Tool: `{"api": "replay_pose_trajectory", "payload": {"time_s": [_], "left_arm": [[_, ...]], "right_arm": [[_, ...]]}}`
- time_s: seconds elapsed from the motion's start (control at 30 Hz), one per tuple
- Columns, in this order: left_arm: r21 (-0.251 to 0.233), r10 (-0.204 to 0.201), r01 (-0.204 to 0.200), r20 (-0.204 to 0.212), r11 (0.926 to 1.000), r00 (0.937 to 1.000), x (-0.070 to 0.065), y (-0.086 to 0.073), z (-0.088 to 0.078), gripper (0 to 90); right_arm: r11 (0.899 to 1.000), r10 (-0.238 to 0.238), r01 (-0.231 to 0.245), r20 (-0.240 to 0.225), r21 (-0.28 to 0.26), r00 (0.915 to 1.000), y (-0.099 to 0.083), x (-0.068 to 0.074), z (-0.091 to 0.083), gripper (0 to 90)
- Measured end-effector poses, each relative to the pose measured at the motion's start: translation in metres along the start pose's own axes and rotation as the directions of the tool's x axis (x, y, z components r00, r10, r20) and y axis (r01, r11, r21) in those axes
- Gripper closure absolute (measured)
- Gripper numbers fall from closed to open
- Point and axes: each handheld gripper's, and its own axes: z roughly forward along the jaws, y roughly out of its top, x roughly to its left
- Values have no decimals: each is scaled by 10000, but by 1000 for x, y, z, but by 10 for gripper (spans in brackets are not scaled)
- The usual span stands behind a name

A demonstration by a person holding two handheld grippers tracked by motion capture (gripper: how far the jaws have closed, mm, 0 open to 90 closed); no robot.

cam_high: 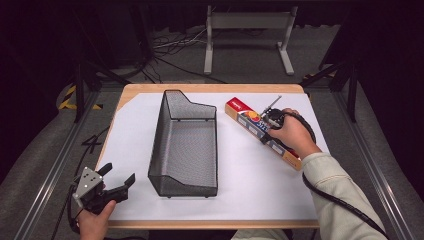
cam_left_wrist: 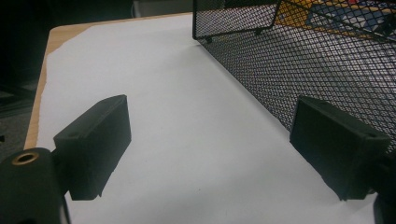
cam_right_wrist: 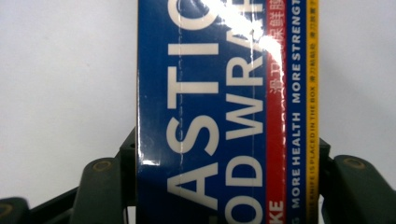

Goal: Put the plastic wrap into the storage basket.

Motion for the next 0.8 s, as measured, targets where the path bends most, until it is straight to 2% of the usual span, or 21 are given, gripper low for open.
{"api": "replay_pose_trajectory", "payload": {"time_s": [0.23,0.37,0.57,0.67,0.73,0.8], "left_arm": [[-22,-19,19,-20,10000,10000,1,1,1,134],[-22,-7,7,9,10000,10000,0,2,4,134],[21,35,-36,34,10000,10000,0,4,7,134],[-11,31,-30,28,10000,10000,-1,4,9,135],[-11,17,-17,31,10000,10000,-1,4,10,135],[15,9,-9,11,10000,10000,0,5,10,135]], "right_arm": [[9986,517,-519,-111,-118,9986,-1,7,-16,398],[9970,625,-630,-123,-445,9980,-3,12,-29,399],[9904,1127,-1136,-162,-782,9935,-8,17,-50,400],[9899,1122,-1123,-64,-869,9937,-10,19,-62,401],[9859,1255,-1249,-9,-1117,9921,-13,21,-73,401],[9848,1255,-1245,1,-1212,9921,-14,22,-76,402]]}}
